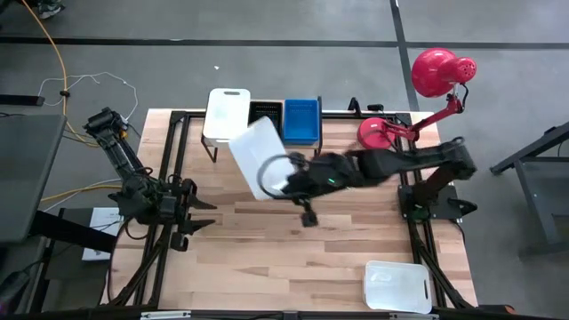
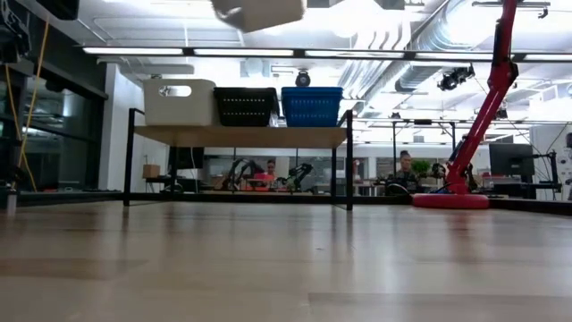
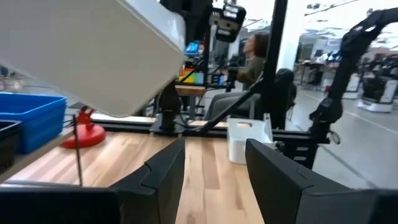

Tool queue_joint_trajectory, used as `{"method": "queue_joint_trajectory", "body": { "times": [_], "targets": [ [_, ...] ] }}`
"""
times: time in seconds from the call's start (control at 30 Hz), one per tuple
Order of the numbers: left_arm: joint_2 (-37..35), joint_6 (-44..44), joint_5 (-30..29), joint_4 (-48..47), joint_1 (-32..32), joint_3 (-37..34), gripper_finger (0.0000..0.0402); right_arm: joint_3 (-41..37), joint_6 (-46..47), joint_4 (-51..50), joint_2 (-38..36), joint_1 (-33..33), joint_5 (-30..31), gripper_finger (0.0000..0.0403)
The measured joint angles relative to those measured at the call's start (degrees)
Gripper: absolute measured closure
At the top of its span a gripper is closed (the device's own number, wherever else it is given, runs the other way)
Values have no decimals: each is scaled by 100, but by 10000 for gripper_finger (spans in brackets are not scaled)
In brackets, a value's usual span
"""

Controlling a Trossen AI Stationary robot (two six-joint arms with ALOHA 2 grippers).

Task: Stack baskets on shelf by color
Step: Stack the top white bin on the white bin on the shelf

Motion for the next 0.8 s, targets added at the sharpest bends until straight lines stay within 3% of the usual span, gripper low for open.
{"method": "queue_joint_trajectory", "body": {
  "times": [0.1, 0.37, 0.53, 0.8],
  "targets": [
    [2, -97, -18, -125, 0, 2, 243, 909, -323, -375, 640, -281, -240, 403],
    [7, -515, 64, -568, 2, 2, 243, 3604, -403, -683, 2187, -999, 70, 403],
    [9, -609, 67, -593, 4, 2, 243, 3062, 137, 512, 2242, -1478, 31, 403],
    [73, -656, 60, -633, 4, 2, 243, 2544, 891, 972, 2268, -1982, 47, 403]
  ]
}}
